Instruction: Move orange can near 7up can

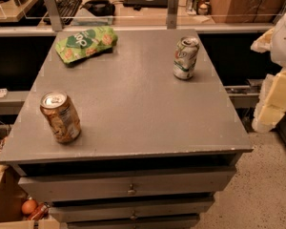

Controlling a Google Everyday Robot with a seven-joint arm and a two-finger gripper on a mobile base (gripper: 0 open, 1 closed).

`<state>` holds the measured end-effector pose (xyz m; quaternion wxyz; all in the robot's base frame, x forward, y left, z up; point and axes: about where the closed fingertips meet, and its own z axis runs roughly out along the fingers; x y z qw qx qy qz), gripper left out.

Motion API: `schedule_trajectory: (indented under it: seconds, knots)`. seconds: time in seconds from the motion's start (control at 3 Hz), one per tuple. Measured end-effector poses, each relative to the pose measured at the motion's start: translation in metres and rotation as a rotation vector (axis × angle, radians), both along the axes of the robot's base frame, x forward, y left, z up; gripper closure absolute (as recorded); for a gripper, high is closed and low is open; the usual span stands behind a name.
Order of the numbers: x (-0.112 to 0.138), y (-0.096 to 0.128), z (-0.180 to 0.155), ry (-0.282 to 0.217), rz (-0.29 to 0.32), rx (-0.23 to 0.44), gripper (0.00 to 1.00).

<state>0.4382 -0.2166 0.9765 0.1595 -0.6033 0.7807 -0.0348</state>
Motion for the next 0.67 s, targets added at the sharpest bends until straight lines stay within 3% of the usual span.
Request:
schedule_trajectory:
  seconds: [0.33,0.67]
  knots:
    - [0.001,0.002,-0.001,-0.001,0.003,0.005,0.00]
    - [0.019,0.048,-0.023,-0.017,0.071,0.106,0.00]
